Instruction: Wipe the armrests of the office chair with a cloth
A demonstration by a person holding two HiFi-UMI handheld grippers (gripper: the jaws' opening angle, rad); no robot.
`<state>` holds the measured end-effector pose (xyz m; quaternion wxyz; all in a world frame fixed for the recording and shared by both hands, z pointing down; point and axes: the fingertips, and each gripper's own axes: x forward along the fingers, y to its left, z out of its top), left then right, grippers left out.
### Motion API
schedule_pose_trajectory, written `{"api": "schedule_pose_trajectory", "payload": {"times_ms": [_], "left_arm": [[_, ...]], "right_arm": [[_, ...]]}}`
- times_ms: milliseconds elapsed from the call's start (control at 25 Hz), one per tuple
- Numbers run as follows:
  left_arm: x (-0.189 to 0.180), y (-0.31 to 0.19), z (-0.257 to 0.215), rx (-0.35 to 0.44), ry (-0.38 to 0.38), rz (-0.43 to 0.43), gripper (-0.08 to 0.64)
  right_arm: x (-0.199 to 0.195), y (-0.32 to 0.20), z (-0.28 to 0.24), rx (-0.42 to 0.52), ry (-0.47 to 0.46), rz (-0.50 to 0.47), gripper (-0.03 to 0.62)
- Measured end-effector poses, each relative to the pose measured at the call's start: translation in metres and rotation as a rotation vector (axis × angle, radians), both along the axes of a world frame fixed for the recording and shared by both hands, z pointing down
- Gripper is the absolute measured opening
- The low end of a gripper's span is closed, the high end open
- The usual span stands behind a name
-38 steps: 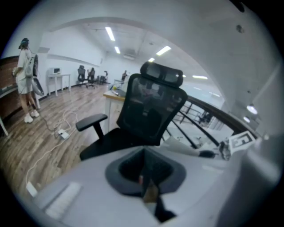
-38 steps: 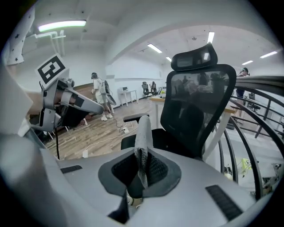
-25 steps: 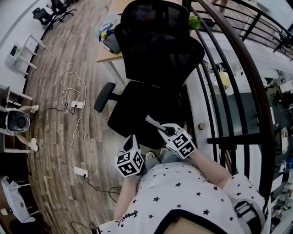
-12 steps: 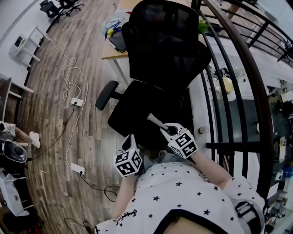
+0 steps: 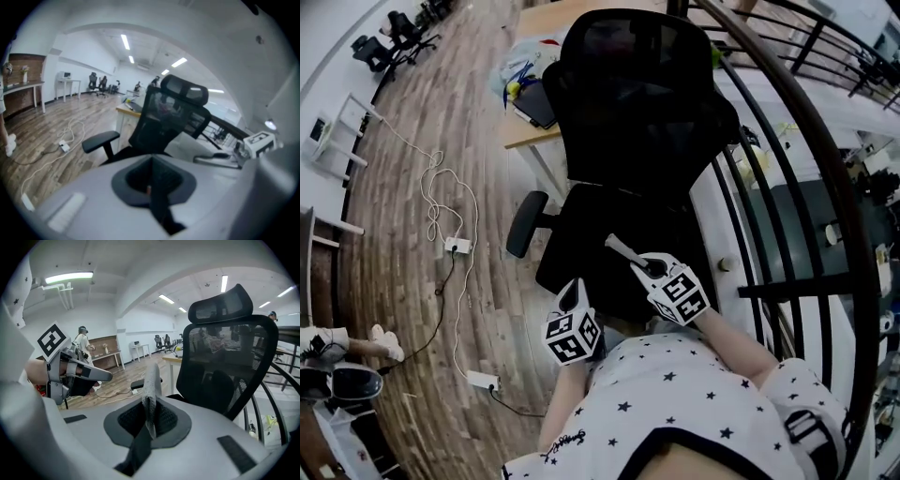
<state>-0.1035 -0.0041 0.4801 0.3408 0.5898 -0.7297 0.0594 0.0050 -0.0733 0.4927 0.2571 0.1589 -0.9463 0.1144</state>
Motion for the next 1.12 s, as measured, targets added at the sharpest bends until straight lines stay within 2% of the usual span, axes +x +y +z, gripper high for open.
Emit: {"api": "schedule_pose_trajectory", "payload": {"times_ms": [200,680,1120], "left_arm": [[-0.046,-0.014,0.004,0.001,0.017,0.053,0.008],[-0.153,-0.025,0.007,-0.015,0.043,0.095,0.008],[-0.226,-0.017,0.022,-0.042,0.055,0.134,0.008]], "right_arm": [[-0.041,-0.009,-0.003,0.023,0.012,0.044,0.026],[-0.142,-0.029,-0.015,0.047,0.019,0.122,0.026],[-0.208,-0.036,-0.006,0.091,0.056,0.172,0.026]]}}
